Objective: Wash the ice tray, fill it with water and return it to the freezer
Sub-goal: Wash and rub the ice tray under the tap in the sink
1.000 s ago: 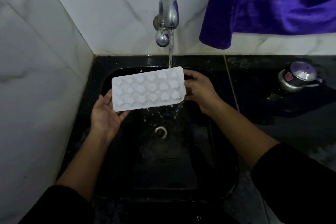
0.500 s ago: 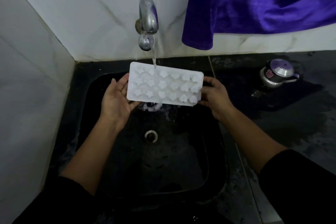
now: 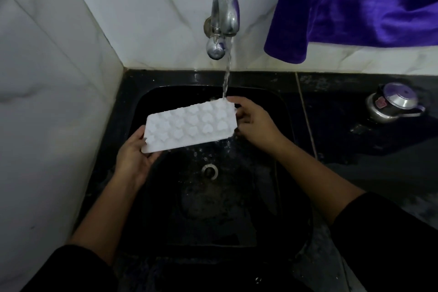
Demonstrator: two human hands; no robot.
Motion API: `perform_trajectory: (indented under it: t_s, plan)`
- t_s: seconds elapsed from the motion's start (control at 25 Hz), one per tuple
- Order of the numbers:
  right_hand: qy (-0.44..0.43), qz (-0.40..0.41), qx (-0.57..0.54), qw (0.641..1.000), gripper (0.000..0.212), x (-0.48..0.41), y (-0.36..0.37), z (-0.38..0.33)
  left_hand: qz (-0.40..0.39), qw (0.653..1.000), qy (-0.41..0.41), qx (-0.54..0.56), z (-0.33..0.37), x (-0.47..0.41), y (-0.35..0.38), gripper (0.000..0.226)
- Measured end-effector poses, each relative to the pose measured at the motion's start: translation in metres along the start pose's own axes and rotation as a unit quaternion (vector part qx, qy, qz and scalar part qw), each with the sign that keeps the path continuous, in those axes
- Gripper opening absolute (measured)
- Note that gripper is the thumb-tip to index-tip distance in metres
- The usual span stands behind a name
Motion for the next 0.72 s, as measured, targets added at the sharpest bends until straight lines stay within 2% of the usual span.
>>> perform_trajectory:
  t_s: [0.04, 0.12, 0.16, 0.2, 0.28, 0.36, 0.44, 0.56, 0.72]
  plan:
    - [-0.046, -0.017, 0.071, 0.996, 0.054, 0.0, -0.008, -0.007, 0.014, 0.999, -0.033, 0.002, -0.006, -0.005, 0.002, 0.046]
    - [-0.127, -0.022, 0.199, 0.971, 0.031, 0.002, -0.027, -0.02, 0.034, 0.994, -0.103, -0.005, -0.014, -0.006, 0.01, 0.037]
    - [-0.146, -0.012, 0.233, 0.961, 0.022, 0.004, -0.037, -0.024, 0.018, 0.992, -0.127, -0.022, -0.017, -0.003, 0.018, 0.039]
    - [-0.149, 0.007, 0.239, 0.96, 0.018, 0.004, -0.046, -0.026, -0.011, 0.987, -0.149, -0.049, -0.019, 0.0, 0.027, 0.053]
    - [-0.117, 0.07, 0.201, 0.97, 0.022, 0.005, -0.063, -0.02, -0.043, 0.98, -0.155, -0.118, -0.021, 0.002, 0.043, 0.08]
    - [-0.029, 0.122, 0.134, 0.983, 0.031, 0.006, -0.071, -0.002, -0.035, 0.982, -0.1, -0.159, -0.015, 0.008, 0.053, 0.08]
    - [0.072, 0.139, 0.035, 0.987, 0.031, 0.01, -0.065, 0.021, -0.021, 0.984, -0.032, -0.174, -0.006, 0.013, 0.056, 0.072]
    - [0.173, 0.106, -0.056, 0.978, 0.022, 0.015, -0.034, 0.046, -0.02, 0.99, 0.011, -0.142, 0.01, 0.019, 0.046, 0.068]
    - [0.228, 0.053, -0.171, 0.957, 0.016, 0.012, 0.016, 0.051, -0.035, 0.993, 0.071, -0.088, 0.04, 0.027, 0.03, 0.071]
Point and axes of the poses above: each hand's wrist, its own x-axis away from the middle knuckle, its own y-axis out of the palm, z = x × y, the point moved 5 cm from there along -x, towards the middle knuckle, and after that the axes turned 3 degrees about -y, right-handed, at the moved point
